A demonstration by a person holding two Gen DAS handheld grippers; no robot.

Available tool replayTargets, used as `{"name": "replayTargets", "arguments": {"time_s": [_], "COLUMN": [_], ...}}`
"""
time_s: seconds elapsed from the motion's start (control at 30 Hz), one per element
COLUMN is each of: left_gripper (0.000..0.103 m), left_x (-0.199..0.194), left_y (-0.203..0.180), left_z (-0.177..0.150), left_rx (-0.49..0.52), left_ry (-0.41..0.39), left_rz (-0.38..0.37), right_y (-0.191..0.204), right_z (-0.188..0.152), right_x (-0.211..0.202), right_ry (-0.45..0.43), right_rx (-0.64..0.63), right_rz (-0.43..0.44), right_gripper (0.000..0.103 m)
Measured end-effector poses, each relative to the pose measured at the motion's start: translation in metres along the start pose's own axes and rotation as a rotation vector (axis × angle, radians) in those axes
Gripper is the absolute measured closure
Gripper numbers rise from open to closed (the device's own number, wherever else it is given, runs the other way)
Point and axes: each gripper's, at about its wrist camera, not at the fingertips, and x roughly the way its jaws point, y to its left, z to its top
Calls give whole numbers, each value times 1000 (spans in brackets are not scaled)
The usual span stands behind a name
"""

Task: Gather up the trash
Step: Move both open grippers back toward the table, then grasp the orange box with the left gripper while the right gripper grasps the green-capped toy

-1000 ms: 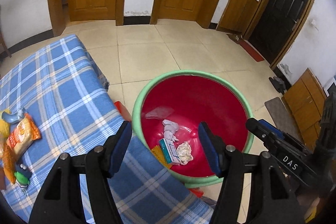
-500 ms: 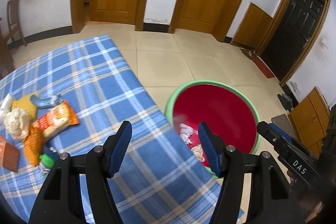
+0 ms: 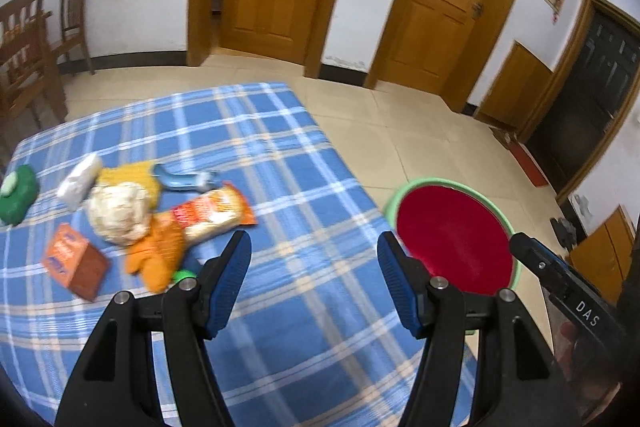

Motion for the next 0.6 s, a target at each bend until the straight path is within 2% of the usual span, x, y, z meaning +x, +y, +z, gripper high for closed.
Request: {"name": "replayTargets", "arguments": {"time_s": [0.27, 0.6], "left_gripper": [38, 37], "left_x": [-22, -29], "left_y": [50, 115], "left_z": [-3, -10], "left_rx": [-76, -169], "left_ry": [-35, -41], "left_rz": [80, 188], "right_y": [37, 82], "right_z": [1, -3], "right_x": [7, 30], "right_ry": [20, 79], "right_rx": [-61, -122], "right_rz": [63, 123], "right_gripper": [55, 55]}}
